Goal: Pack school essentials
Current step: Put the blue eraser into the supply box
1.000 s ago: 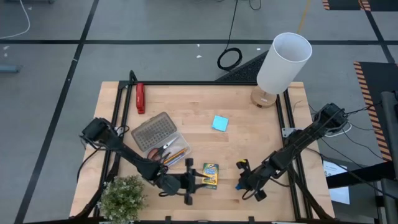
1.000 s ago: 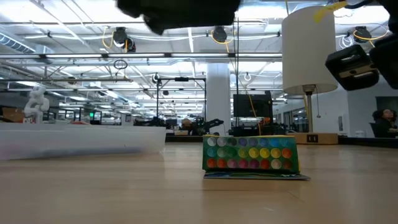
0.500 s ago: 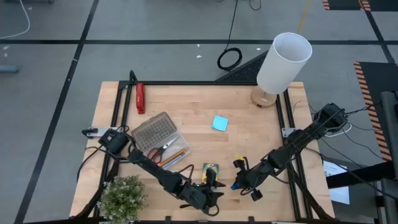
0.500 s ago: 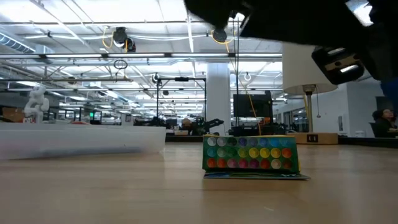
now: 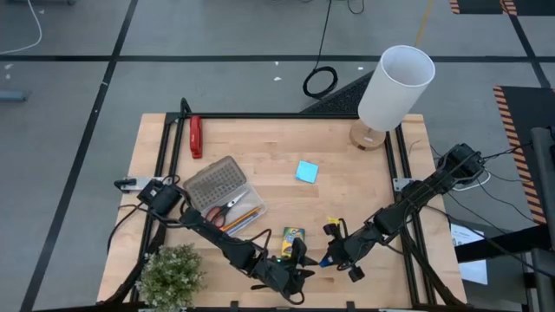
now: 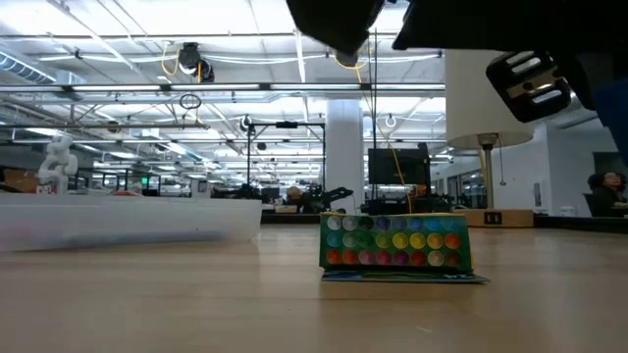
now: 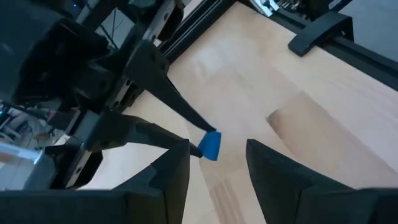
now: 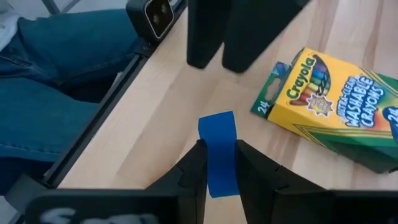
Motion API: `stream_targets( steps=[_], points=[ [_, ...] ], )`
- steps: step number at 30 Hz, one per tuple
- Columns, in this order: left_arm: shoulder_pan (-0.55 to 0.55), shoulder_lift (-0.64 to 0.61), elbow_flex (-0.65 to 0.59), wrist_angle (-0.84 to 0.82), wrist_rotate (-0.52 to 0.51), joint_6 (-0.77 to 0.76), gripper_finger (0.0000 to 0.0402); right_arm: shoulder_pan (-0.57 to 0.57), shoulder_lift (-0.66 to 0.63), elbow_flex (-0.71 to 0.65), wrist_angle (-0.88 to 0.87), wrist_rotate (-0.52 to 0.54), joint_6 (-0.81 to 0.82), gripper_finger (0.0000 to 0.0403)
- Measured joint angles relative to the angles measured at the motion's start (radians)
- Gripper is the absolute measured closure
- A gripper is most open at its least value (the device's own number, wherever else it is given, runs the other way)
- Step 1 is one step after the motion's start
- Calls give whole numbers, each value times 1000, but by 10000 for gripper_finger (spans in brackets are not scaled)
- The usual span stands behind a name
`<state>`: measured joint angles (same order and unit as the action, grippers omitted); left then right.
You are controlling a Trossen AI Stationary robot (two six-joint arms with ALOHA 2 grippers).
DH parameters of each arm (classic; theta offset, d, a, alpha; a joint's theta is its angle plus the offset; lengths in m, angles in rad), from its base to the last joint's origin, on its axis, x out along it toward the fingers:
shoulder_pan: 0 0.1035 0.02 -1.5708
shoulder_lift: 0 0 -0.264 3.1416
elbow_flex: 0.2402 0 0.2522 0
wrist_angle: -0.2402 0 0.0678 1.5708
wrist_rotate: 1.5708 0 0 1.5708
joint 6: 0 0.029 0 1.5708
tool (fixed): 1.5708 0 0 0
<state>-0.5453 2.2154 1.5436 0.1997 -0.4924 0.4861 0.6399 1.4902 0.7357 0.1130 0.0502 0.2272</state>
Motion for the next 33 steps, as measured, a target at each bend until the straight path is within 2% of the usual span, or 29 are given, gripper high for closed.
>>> stream_targets(
  steps=[5,14,20,24,31,33],
  points=[
    [13,0,-1,11,47,18,240,-2,0,0,30,0,-2,339],
    [18,0,-1,-5,47,32,241,-32,0,0,93,0,0,339],
    [18,0,-1,-10,13,40,244,-43,0,0,115,0,0,339],
    [18,0,-1,-10,-2,63,275,-44,0,0,124,0,0,339],
    [18,0,-1,-19,-4,68,372,-44,0,0,122,1,21,339],
    [18,0,-1,-23,-4,69,387,-44,0,0,122,1,24,333]
  ],
)
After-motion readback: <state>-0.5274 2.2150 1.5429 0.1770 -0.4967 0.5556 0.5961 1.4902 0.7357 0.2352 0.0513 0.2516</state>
